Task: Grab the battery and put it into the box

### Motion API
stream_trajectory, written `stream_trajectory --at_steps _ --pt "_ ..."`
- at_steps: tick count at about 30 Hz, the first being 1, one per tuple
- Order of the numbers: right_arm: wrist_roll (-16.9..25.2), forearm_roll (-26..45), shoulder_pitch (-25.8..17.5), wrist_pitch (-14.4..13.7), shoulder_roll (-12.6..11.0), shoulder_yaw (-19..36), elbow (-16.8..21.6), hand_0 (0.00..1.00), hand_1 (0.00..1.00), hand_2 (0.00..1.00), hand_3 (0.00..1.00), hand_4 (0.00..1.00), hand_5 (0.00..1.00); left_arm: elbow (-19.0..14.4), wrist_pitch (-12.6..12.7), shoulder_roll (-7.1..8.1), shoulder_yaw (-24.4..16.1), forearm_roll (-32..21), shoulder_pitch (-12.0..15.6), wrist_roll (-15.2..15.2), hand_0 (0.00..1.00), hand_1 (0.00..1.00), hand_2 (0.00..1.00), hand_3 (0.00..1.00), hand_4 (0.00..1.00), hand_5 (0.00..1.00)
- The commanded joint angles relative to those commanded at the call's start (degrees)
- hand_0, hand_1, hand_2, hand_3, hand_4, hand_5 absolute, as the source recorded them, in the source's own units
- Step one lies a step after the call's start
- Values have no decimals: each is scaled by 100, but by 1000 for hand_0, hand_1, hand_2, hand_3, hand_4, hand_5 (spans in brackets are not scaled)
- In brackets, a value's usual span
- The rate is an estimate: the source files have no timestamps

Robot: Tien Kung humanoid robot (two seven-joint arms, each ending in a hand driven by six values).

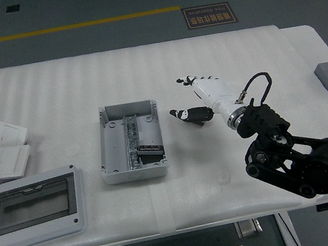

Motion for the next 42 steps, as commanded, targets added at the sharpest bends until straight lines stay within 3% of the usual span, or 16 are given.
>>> stream_trajectory --at_steps 10,21,22,27,28,39,40,42 --pt "-159 204 220 312 93 -468 -470 831 736 736 822 928 635 0 -1 7 30 -19 -17 -14 580 636 517 541 635 238" --pt "-177 178 319 277 127 -646 -833 809 718 709 818 929 638 0 -4 1 73 -65 -24 -34 580 636 517 541 630 239" --pt "-173 182 322 267 130 -663 -853 668 633 604 735 886 618 0 -5 1 73 -65 -25 -34 580 636 519 542 624 239" --pt "-153 190 345 215 173 -744 -936 668 633 604 735 886 618 0 -2 16 38 -26 -36 -27 580 636 519 542 624 239" --pt "-150 195 350 209 182 -760 -951 574 579 549 675 777 519 0 -1 19 38 -25 -39 -30 580 636 519 543 620 241" --pt "-117 208 356 169 219 -860 -1110 525 555 526 657 755 495 0 -6 16 107 -81 -49 -64 580 636 519 544 619 242" --pt "-113 212 355 159 223 -867 -1123 495 535 479 629 726 473 0 -6 17 104 -77 -52 -66 580 636 521 546 615 248" --pt "-107 210 351 131 234 -884 -1147 495 535 479 629 726 473 0 -5 18 97 -70 -56 -70 580 636 521 546 615 248"
